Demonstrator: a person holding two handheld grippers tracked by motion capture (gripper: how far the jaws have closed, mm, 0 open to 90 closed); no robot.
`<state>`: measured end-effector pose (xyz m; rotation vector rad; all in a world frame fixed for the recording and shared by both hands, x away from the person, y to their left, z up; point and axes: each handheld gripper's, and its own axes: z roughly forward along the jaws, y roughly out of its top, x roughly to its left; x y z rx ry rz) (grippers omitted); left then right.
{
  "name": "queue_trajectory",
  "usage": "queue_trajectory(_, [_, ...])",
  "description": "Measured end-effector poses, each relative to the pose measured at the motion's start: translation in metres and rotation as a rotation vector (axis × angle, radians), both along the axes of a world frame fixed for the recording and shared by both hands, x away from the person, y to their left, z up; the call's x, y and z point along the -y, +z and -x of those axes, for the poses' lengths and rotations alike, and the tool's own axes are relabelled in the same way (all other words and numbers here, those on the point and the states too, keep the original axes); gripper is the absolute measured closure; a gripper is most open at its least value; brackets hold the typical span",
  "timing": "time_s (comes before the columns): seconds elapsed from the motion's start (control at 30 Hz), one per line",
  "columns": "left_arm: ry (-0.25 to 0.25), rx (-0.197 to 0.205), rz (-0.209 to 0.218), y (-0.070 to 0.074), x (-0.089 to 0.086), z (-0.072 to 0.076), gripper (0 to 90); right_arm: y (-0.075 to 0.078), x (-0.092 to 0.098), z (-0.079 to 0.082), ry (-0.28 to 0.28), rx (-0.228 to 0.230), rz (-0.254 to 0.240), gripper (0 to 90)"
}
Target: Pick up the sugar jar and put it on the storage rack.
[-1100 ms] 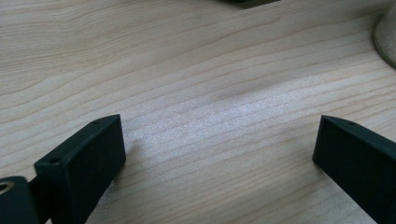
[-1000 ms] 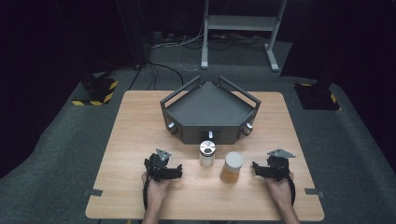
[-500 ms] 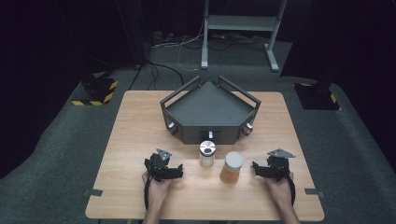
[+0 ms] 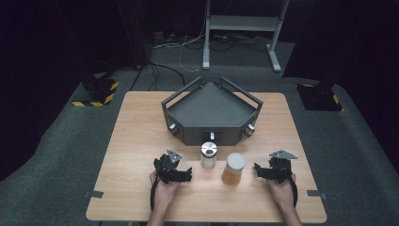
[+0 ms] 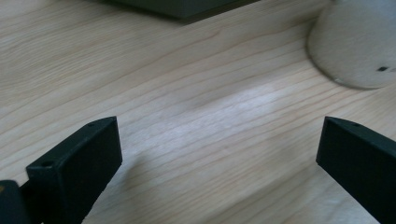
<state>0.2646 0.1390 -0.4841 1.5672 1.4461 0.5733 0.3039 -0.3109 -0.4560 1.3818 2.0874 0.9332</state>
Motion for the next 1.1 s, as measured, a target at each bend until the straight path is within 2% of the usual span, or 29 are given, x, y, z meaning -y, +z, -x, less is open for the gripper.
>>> queue_trajectory(0.13, [-0.034,0.0,0.037,0.002,0.002,-0.001,0.2,0.0,0.0,0.0,0.0,0.0,0.0,12.1])
queue_trajectory(0.3, [-0.076,-0.009,0.039,0.007,0.006,-0.002,0.2,0.0,0.0,0.0,0.0,0.0,0.0,12.1])
queue_trajectory(0.63, [-0.134,-0.001,0.027,0.008,0.017,-0.004,0.3,0.0,0.0,0.0,0.0,0.001,0.0,12.1])
queue_trajectory(0.93, [-0.173,-0.004,0.016,0.009,0.027,-0.009,0.3,0.0,0.0,0.0,0.0,0.0,0.0,12.1])
queue_trajectory(0.97, [-0.371,-0.095,-0.27,0.041,0.009,-0.027,0.4,0.0,0.0,0.0,0.0,0.0,0.0,12.1])
queue_trajectory(1.03, [-0.349,-0.073,-0.239,0.035,0.014,-0.026,0.4,0.0,0.0,0.0,0.0,0.0,0.0,12.1])
queue_trajectory(1.1, [-0.39,-0.099,-0.283,0.042,0.015,-0.033,0.5,0.0,0.0,0.0,0.0,0.0,0.0,12.1])
